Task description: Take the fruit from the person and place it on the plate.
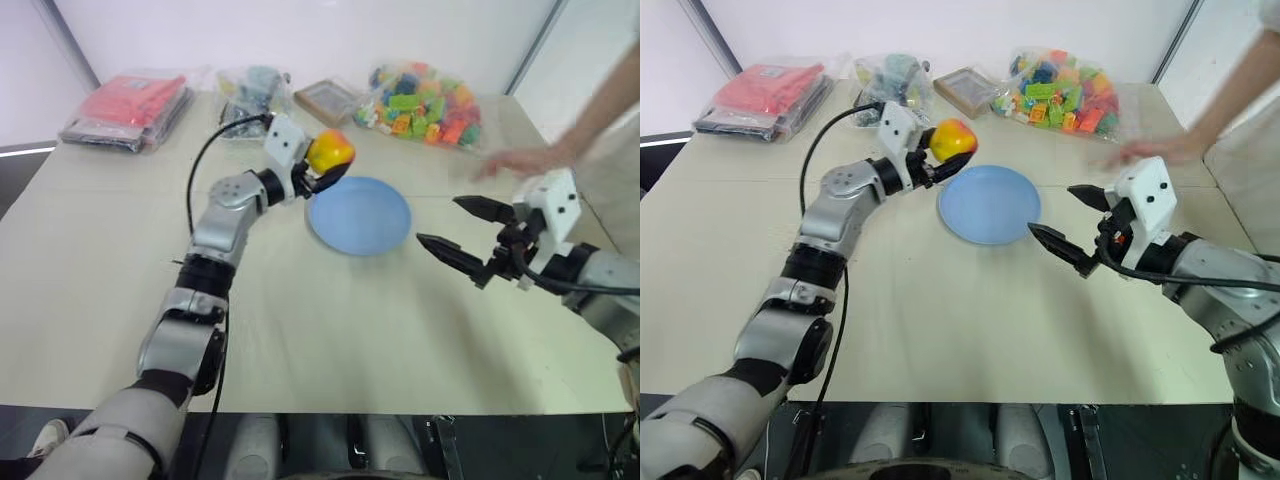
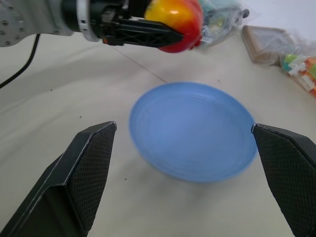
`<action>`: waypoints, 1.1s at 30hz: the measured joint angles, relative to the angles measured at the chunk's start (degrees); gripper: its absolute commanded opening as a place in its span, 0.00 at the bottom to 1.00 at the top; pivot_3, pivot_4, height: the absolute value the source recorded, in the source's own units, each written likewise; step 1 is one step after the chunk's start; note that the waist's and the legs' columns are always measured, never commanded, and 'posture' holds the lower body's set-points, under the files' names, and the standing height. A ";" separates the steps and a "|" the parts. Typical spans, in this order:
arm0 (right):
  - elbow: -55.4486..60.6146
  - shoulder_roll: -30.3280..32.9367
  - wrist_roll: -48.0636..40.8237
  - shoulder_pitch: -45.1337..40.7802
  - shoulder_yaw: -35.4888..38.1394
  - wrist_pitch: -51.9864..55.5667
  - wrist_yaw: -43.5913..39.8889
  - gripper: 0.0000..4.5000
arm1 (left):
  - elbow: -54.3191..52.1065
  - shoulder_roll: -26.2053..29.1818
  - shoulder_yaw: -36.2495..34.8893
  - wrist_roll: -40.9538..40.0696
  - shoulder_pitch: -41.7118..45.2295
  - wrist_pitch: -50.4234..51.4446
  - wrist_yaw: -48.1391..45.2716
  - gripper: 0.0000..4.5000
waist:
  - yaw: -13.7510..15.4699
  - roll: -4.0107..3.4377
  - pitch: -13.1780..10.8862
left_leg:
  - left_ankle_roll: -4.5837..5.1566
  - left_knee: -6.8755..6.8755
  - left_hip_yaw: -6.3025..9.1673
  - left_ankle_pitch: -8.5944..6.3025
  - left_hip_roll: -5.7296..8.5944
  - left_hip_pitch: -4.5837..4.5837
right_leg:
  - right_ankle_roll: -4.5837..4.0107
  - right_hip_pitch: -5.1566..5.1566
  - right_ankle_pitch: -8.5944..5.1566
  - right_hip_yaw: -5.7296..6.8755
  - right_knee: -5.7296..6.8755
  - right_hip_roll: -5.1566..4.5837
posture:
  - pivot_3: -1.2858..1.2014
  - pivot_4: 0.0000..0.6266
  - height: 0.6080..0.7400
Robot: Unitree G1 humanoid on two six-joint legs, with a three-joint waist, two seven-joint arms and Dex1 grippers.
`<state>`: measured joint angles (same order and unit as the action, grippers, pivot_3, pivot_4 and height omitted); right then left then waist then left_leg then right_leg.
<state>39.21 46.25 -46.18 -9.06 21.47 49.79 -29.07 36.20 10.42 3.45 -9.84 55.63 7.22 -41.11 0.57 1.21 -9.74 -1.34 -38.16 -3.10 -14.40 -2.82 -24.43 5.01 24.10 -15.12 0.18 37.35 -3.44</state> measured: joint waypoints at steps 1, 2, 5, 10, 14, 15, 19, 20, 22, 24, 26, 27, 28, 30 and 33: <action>0.94 -0.35 -0.24 0.75 0.24 0.06 0.92 1.00 | 3.45 -0.97 0.00 0.14 1.04 -0.30 -0.12 0.63 | 0.04 0.00 0.00 | 0.00 0.00 0.00 0.00 0.00 0.00 | 0.00 0.00 0.00 0.00 0.00 0.00 | 0.52 0.24 0.93; 1.79 -0.50 -0.33 1.55 0.64 0.21 1.82 1.00 | 7.64 -2.07 -0.10 0.48 2.30 -0.83 0.24 0.63 | 0.12 0.00 0.00 | 0.00 0.00 0.01 0.00 0.01 -0.01 | 0.00 0.00 0.00 0.00 -0.01 0.00 | 0.52 0.24 0.93; 3.71 -1.14 -1.34 3.17 1.91 0.55 4.00 1.00 | 18.84 -4.39 -0.17 1.90 4.56 -3.51 1.99 0.63 | 0.14 0.01 -0.01 | 0.01 0.00 0.01 -0.01 0.03 -0.03 | 0.00 0.00 0.00 0.00 -0.04 -0.02 | 0.52 0.24 0.93; 5.50 -1.33 -2.09 4.88 2.50 0.76 6.58 1.00 | 29.09 -7.30 -0.35 4.03 6.75 -6.72 3.54 0.63 | 0.15 0.02 -0.01 | 0.02 0.01 0.03 -0.01 0.03 -0.04 | 0.00 0.00 0.00 0.01 -0.05 -0.02 | 0.52 0.24 0.93; 5.78 -1.33 -2.55 5.33 2.51 0.76 7.88 1.00 | 32.31 -8.37 -0.39 5.41 8.32 -8.18 3.87 0.86 | 0.14 0.02 -0.01 | 0.02 0.01 0.04 -0.01 0.03 -0.04 | 0.00 0.00 0.00 0.01 -0.05 -0.02 | 0.52 0.24 0.93; 5.81 -1.33 -2.59 5.33 2.51 0.76 8.17 1.00 | 32.64 -8.50 -0.39 5.66 8.34 -8.52 3.82 0.94 | 0.13 0.02 -0.01 | 0.02 0.01 0.04 -0.01 0.03 -0.04 | 0.00 0.00 0.00 0.01 -0.05 -0.02 | 0.52 0.24 0.93; 5.81 -1.33 -2.61 5.27 2.43 0.76 8.89 1.00 | 33.50 -8.66 -0.40 6.70 8.31 -9.05 3.65 0.99 | 0.13 0.02 -0.01 | 0.02 0.02 0.05 -0.01 0.02 -0.04 | 0.00 0.00 0.00 0.01 -0.05 -0.01 | 0.52 0.24 0.93; 5.81 -1.32 -2.63 5.18 2.40 0.75 9.00 1.00 | 33.49 -8.65 -0.50 6.78 8.31 -9.13 3.64 0.99 | 0.13 0.02 -0.01 | 0.02 0.01 0.04 -0.01 0.02 -0.04 | 0.00 0.00 0.00 0.01 -0.05 -0.02 | 0.52 0.24 0.93; 5.69 -1.32 -2.62 4.73 1.91 0.75 9.04 1.00 | 33.48 -8.28 -1.22 6.68 8.27 -9.14 3.16 0.99 | 0.07 0.02 -0.01 | 0.02 0.02 0.04 -0.01 0.02 -0.03 | 0.00 0.00 0.00 0.01 -0.05 -0.02 | 0.52 0.24 0.93; 5.51 -1.29 -2.61 3.94 1.49 0.75 8.98 1.00 | 33.04 -7.60 -2.94 5.67 8.14 -8.82 1.86 0.99 | 0.03 0.02 -0.01 | 0.02 0.02 0.06 -0.01 0.02 -0.03 | 0.00 0.01 0.00 0.01 -0.05 -0.01 | 0.52 0.24 0.93; 5.39 -1.25 -2.58 3.34 1.15 0.74 8.73 1.00 | 31.11 -6.49 -5.12 3.83 7.92 -7.76 0.73 0.99 | 0.01 0.02 -0.01 | 0.02 0.02 0.06 -0.01 0.01 -0.04 | 0.00 0.02 0.00 0.01 -0.04 -0.01 | 0.52 0.24 0.93; 5.14 -1.15 -2.45 3.08 0.81 0.65 8.36 1.00 | 28.23 -5.59 -6.31 2.34 7.49 -6.44 -0.04 0.99 | 0.00 0.02 -0.01 | 0.02 0.03 0.06 -0.01 0.01 -0.06 | 0.00 0.02 0.00 0.01 -0.05 -0.01 | 0.52 0.24 0.93; 4.87 -1.02 -2.38 3.05 0.53 0.63 8.18 1.00 | 25.81 -4.93 -7.11 1.39 7.21 -5.61 -0.37 0.99 | 0.02 0.02 -0.01 | 0.02 0.02 0.06 -0.01 0.00 -0.05 | 0.00 0.02 0.00 0.01 -0.04 -0.01 | 0.52 0.24 0.93; 4.05 -0.78 -2.29 2.70 -0.25 0.60 7.49 1.00 | 17.02 -3.17 -7.94 -0.90 5.11 -1.82 -1.02 0.99 | 0.02 0.01 -0.01 | 0.02 0.02 0.05 -0.01 0.00 -0.05 | 0.00 0.02 0.00 0.00 -0.04 -0.02 | 0.52 0.24 0.93; 2.68 -0.21 -2.21 1.46 -1.11 0.47 6.24 1.00 | -2.36 -0.45 -8.76 -4.94 -1.85 8.22 -1.08 0.99 | -0.24 0.00 0.00 | 0.01 0.03 0.07 -0.01 -0.02 -0.03 | 0.00 0.01 0.00 -0.02 -0.01 -0.02 | 0.52 0.24 0.93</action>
<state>41.89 46.04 -48.39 -7.60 20.36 50.26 -22.84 33.84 9.97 -5.31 -14.78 53.77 15.44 -42.19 0.33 1.21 -9.74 -1.33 -38.13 -3.03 -14.40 -2.84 -24.46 5.01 24.11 -15.12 0.16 37.34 -3.46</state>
